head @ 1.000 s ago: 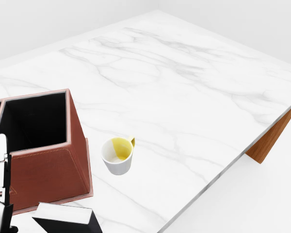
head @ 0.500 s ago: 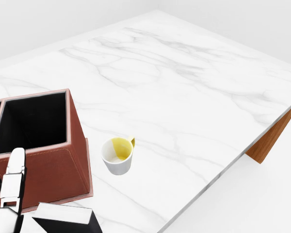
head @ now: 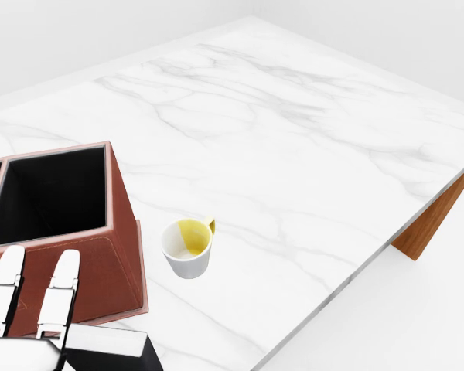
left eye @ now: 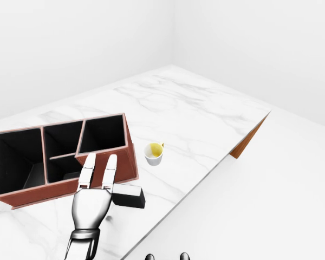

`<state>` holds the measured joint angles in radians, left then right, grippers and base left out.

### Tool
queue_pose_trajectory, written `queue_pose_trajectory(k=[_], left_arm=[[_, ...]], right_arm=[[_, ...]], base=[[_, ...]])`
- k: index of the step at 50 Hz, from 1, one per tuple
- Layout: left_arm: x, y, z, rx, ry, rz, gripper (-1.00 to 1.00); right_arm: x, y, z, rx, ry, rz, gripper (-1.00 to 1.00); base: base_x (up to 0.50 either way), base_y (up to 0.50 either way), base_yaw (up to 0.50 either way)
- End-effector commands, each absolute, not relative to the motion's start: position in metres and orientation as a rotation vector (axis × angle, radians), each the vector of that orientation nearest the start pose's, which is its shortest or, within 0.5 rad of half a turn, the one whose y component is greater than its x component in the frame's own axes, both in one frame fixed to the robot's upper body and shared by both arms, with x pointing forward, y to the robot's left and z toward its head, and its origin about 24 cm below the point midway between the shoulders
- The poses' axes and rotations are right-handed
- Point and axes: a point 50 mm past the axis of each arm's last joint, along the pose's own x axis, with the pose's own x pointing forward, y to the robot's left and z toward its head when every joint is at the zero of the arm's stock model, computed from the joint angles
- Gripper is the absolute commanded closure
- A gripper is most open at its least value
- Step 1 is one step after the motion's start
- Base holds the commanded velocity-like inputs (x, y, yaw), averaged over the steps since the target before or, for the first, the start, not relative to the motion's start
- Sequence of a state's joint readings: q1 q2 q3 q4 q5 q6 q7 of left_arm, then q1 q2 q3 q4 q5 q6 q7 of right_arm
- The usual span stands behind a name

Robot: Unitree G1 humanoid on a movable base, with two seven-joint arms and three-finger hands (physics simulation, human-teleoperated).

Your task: Pick up the book and place it in the right compartment of the caddy.

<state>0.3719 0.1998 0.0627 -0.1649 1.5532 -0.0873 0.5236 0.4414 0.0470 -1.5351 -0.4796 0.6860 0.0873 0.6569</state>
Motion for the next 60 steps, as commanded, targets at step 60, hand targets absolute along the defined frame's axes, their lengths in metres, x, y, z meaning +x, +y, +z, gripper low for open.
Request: queue_pose_trajectory(k=[60], left_arm=[[0.177,0.168,0.002,1.707,-0.328,-0.023,-1.0]], right_arm=[[-0.033,-0.355,0.144,-0.166,-0.335,-0.747,-1.0]], base=[[0.0,0.0,0.0]])
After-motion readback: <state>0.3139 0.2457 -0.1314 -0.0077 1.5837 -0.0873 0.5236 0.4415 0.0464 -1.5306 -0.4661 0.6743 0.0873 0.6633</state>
